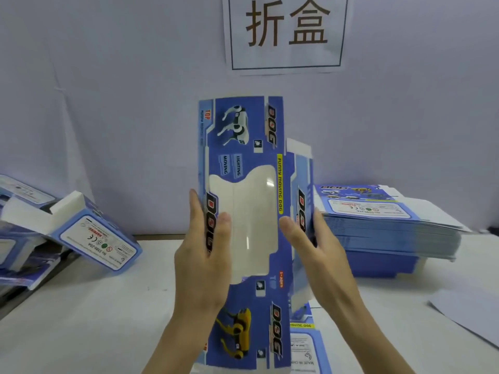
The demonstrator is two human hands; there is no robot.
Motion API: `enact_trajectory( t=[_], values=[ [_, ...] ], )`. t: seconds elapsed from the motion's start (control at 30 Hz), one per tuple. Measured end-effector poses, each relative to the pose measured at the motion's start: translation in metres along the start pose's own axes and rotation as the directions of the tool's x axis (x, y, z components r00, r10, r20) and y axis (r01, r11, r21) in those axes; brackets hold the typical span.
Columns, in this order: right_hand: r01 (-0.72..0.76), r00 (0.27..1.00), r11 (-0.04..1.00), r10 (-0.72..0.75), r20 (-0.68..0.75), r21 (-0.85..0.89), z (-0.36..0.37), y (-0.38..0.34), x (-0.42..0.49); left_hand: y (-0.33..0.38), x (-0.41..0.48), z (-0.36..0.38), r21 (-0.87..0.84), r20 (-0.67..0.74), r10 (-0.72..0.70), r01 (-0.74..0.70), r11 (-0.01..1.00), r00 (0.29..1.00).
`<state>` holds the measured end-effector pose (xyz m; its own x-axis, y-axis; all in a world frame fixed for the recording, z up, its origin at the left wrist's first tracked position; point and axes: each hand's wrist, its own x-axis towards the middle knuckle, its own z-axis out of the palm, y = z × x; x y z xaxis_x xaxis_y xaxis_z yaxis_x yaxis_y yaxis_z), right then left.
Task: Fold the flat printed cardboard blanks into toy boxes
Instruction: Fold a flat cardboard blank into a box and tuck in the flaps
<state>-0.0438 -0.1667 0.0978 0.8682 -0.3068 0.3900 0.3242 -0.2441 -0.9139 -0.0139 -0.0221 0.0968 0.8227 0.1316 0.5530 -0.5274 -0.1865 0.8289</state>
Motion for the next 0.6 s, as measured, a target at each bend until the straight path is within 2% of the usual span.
enact_trajectory(
  t=[0.1,0.17,0.27,0.37,0.43,0.5,0.6],
  values=[
    [0.008,0.983,0.995,-0.026,0.181,0.103,0.013,0.001,-0.009,-0.004,-0.008,0.010,0.003,0.075,-0.021,0.021,1.000,0.997],
    [-0.015,0.972,0.986,-0.025,0.235,0.166,0.014,0.001,-0.009,-0.009,-0.003,0.009,-0.009,0.138,-0.054,0.056,0.998,0.989],
    [-0.067,0.977,0.972,0.018,0.212,0.226,-0.001,-0.001,0.000,-0.015,0.016,-0.009,-0.111,0.163,-0.044,0.063,0.992,0.986],
    [-0.153,0.960,0.932,0.060,0.275,0.329,-0.016,0.001,0.006,-0.016,0.028,-0.025,-0.208,0.235,-0.173,0.223,0.952,0.957],
    [-0.197,0.953,0.929,0.106,0.284,0.314,-0.021,0.003,0.008,-0.019,0.030,-0.028,-0.191,0.232,-0.221,0.267,0.945,0.947],
    [-0.208,0.953,0.938,0.131,0.273,0.277,-0.024,0.004,0.011,-0.022,0.032,-0.029,-0.220,0.162,-0.234,0.266,0.938,0.959],
    [-0.147,0.969,0.960,0.092,0.227,0.237,-0.027,0.003,0.013,-0.023,0.031,-0.028,-0.239,0.166,-0.253,0.288,0.927,0.953]
  ],
)
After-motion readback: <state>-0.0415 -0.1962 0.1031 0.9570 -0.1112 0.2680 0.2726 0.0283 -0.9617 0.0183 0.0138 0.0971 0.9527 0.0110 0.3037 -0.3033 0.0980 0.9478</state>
